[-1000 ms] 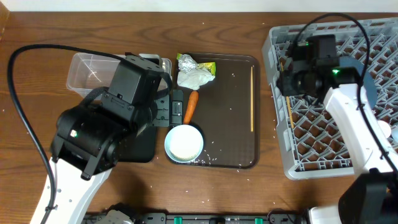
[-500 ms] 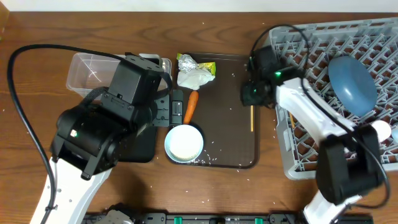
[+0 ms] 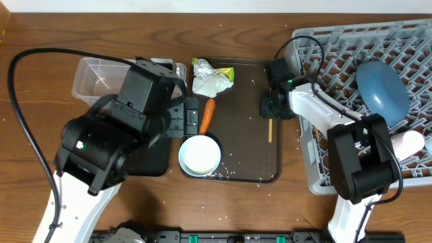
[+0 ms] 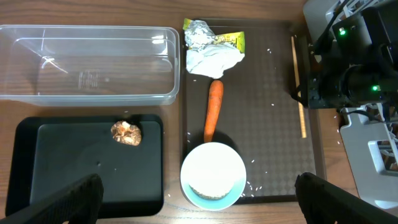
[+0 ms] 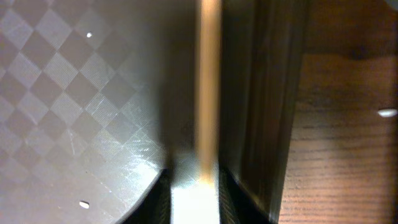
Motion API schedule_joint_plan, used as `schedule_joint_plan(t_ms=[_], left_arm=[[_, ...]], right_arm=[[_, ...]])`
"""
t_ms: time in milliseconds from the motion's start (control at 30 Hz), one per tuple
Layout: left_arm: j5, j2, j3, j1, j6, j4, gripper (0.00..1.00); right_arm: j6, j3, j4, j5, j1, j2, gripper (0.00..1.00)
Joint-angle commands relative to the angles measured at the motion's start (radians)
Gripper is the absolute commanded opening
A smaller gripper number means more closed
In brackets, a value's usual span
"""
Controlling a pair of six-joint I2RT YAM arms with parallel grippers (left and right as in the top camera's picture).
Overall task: Sort waste into correct bins and load items into the dishwasher rack
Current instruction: 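Grasp the second chopstick with the right gripper and drop it into the rack, then reach the left gripper toward the orange carrot on the brown tray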
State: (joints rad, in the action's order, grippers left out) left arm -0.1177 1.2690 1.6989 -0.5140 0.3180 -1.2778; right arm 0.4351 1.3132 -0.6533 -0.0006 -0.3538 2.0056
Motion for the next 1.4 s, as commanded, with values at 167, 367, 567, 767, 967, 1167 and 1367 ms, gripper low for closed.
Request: schedule_joint_plan(t_ms=[167, 367, 567, 767, 967, 1167, 1367], left_arm=[[0.002, 0.005, 0.013, 0.004, 0.013, -0.003, 0.99], [0.002, 0.005, 0.013, 0.004, 0.012, -0.016, 0.99], [0.002, 0.005, 0.013, 0.004, 0.013, -0.017, 0.99], [0.003, 0.005, 0.013, 0.004, 0.012, -0.016, 1.0], [0.002, 0.005, 0.013, 0.004, -0.007, -0.015, 0.99], [0.015, 0.027, -0.011, 0.004, -0.006, -0.019, 0.99], [0.087, 0.082, -0.104, -0.002, -0.01, -0.016, 0.99]], right_arm=[[-0.077, 0.019, 0.007, -0.044, 0.001, -0.048, 0.01], [-0.285, 0.039, -0.003, -0.195, 0.061, -0.269, 0.01], [-0.339, 0.039, -0.047, -0.195, 0.238, -0.442, 0.01], [-0.41, 0.035, -0.128, -0.235, 0.403, -0.425, 0.01], [-0.546, 0.033, -0.206, -0.34, 0.388, -0.293, 0.01], [-0.543, 0.038, -0.196, -0.31, 0.365, -0.27, 0.56], [-0.487, 0.046, -0.196, -0.334, 0.363, -0.418, 0.59]])
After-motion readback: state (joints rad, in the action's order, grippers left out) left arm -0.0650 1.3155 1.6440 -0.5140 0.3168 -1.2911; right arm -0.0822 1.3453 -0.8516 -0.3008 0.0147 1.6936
